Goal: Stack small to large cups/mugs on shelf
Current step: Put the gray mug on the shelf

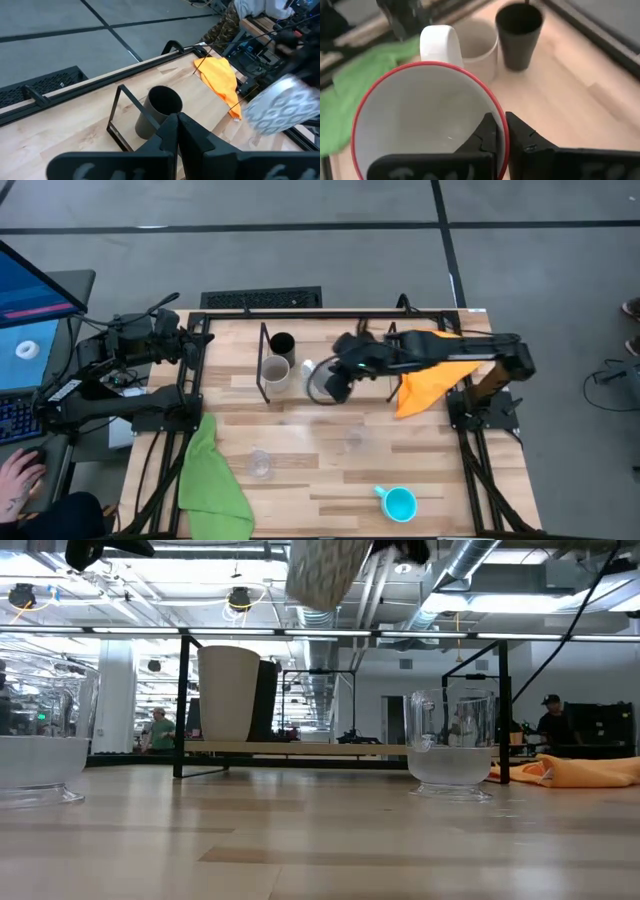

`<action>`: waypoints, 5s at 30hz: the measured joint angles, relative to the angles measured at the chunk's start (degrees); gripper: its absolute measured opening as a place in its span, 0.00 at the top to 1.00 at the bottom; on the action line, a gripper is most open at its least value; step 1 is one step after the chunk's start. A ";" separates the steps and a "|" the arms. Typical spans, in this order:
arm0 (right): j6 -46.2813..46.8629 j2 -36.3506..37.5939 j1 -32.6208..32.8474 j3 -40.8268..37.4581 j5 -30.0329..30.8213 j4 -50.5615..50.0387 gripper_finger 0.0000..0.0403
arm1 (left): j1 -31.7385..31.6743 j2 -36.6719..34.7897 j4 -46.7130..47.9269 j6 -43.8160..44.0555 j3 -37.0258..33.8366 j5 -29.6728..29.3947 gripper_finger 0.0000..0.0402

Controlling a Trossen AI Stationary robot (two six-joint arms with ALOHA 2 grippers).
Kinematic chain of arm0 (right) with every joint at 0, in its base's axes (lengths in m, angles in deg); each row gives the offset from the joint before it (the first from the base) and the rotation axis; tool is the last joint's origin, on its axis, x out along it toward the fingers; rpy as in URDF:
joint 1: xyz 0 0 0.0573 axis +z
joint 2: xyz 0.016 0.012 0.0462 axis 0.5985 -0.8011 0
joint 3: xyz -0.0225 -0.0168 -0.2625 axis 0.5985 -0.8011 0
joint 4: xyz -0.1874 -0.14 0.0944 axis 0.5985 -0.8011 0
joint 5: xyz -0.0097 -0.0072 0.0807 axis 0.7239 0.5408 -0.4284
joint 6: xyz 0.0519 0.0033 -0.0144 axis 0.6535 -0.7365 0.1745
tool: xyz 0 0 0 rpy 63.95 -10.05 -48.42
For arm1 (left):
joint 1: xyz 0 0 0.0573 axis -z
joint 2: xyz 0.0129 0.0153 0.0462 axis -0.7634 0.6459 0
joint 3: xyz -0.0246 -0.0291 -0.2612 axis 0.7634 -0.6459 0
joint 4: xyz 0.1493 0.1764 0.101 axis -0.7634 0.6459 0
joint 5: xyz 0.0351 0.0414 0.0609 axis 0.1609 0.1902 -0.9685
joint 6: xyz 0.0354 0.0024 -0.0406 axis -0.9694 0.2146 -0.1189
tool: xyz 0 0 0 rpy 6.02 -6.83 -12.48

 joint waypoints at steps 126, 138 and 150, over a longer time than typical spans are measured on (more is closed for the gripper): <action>-15.85 -18.37 -23.30 0.02 -11.95 6.86 0.93 | -0.04 0.00 0.02 0.17 0.00 -1.48 1.00; -16.23 -18.34 -23.59 0.02 -10.86 6.88 0.93 | -0.04 -0.02 0.02 0.42 -0.01 -1.46 1.00; -15.98 -18.33 -23.91 0.02 -10.84 6.62 0.93 | -0.02 0.00 0.00 0.42 -0.01 -1.46 1.00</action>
